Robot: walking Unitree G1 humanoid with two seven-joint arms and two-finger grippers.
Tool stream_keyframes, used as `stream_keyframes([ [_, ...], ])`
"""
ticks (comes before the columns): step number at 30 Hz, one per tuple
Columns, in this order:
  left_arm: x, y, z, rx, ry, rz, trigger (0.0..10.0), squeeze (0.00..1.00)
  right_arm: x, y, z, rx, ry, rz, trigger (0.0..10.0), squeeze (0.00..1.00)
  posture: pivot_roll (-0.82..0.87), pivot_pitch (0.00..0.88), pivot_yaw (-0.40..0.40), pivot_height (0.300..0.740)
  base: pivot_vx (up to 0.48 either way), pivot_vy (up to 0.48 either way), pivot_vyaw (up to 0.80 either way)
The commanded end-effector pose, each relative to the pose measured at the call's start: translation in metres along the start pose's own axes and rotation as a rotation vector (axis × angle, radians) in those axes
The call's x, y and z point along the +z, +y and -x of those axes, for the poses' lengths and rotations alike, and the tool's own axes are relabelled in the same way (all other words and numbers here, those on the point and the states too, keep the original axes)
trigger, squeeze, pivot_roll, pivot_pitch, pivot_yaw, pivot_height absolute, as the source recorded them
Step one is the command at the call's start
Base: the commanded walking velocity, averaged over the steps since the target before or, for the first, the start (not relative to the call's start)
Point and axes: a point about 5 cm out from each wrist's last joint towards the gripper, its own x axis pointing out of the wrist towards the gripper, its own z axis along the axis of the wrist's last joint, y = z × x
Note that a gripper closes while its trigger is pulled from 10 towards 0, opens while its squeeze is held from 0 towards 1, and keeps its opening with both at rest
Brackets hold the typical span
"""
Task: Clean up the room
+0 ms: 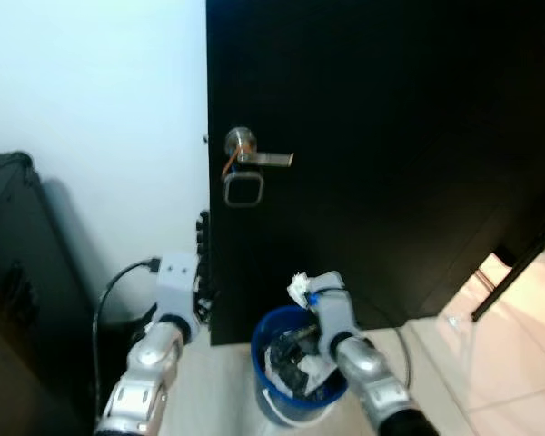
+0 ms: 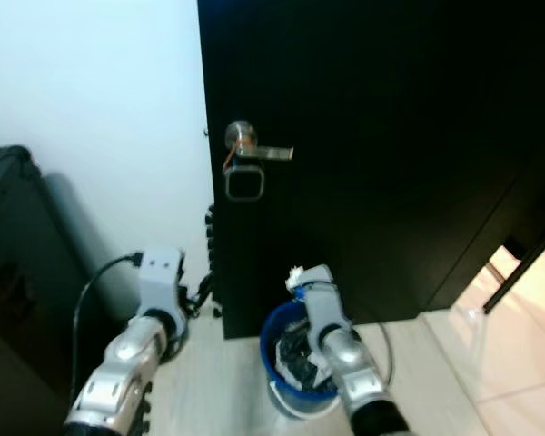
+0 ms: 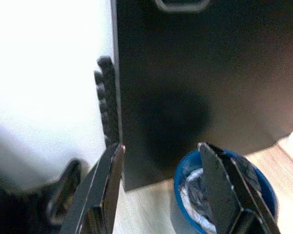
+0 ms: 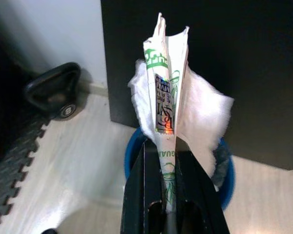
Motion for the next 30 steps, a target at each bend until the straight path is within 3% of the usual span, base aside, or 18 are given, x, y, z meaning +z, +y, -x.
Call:
stream_keyframes([
  [1, -0.005, -0.004, 0.0, -0.02, 0.018, 0.002, 10.0, 0.0, -0.008, -0.011, 0.002, -0.035, 0.055, 0.031, 10.0, 0.0, 0.06, 0.03, -0.092, 0.74, 0.349, 0.0, 0.0],
  [9, -0.006, -0.007, -0.002, -0.036, 0.024, 0.002, 10.0, 0.0, -0.019, -0.013, 0.002, -0.043, 0.131, 0.079, 10.0, 0.0, 0.05, 0.044, -0.092, 0.74, 0.344, 0.0, 0.0],
  [14, -0.012, -0.016, -0.006, -0.077, 0.048, -0.062, 10.0, 0.0, -0.021, -0.015, -0.001, -0.069, 0.163, 0.099, 10.0, 0.0, 0.03, 0.092, -0.094, 0.74, 0.0, 0.0, 0.0],
  [18, -0.013, -0.018, -0.006, -0.084, 0.051, -0.061, 10.0, 0.0, -0.022, -0.013, -0.002, -0.069, 0.177, 0.107, 10.0, 0.0, 0.03, 0.116, -0.093, 0.74, 0.0, 0.0, 0.0],
  [24, -0.026, -0.021, 0.003, -0.082, 0.094, -0.049, 10.0, 0.0, -0.032, -0.01, -0.002, -0.045, 0.237, 0.155, 10.0, 0.0, 0.01, 0.226, -0.113, 0.74, 0.0, 0.0, 0.0],
  [26, -0.03, -0.022, 0.006, -0.083, 0.102, -0.049, 10.0, 0.0, -0.035, -0.009, -0.001, -0.038, 0.25, 0.174, 10.0, 0.0, 0.01, 0.226, -0.113, 0.74, 0.0, 0.0, 0.0],
  [28, -0.033, -0.023, 0.008, -0.092, 0.107, -0.062, 10.0, 0.0, -0.036, -0.009, -0.001, -0.032, 0.258, 0.199, 10.0, 0.0, 0.01, 0.24, -0.12, 0.74, 0.0, 0.0, 0.0],
  [30, -0.035, -0.024, 0.012, -0.14, 0.097, -0.129, 10.0, 0.0, -0.035, -0.01, -0.004, -0.03, 0.272, 0.238, 10.0, 0.0, 0.02, 0.268, -0.131, 0.74, 0.0, 0.0, 0.0],
])
